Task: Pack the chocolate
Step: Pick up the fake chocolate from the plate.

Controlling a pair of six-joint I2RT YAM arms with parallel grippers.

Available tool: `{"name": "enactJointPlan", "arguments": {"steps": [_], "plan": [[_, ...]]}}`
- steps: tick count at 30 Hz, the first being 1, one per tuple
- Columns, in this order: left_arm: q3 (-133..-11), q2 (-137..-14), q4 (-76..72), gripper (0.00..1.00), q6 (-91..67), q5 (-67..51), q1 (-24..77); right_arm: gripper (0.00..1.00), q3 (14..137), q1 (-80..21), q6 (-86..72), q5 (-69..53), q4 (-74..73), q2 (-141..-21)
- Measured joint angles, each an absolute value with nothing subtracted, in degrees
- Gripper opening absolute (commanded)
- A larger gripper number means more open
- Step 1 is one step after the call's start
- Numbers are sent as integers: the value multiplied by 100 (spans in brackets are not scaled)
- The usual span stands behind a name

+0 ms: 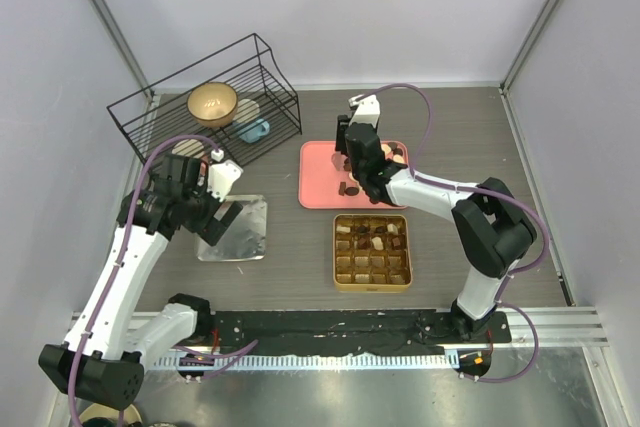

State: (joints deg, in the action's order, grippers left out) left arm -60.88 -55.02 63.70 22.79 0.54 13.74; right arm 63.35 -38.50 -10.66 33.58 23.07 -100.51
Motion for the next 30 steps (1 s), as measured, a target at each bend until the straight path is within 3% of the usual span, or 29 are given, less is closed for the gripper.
{"name": "enactJointPlan", "arguments": {"steps": [10,23,30], "plan": [[-6082,-5494,6370,100,2296,102,1374,44,6333,-3837,-1131,3354,2294,-10053],[-6045,-5468,6370,100,2296,102,1374,15,6267,-3798,-1243,3354,2394,-10055],[-6045,-5465,6372,100,2296,104,1374,11,6267,-3798,-1138,3251,2397,-10014]]}}
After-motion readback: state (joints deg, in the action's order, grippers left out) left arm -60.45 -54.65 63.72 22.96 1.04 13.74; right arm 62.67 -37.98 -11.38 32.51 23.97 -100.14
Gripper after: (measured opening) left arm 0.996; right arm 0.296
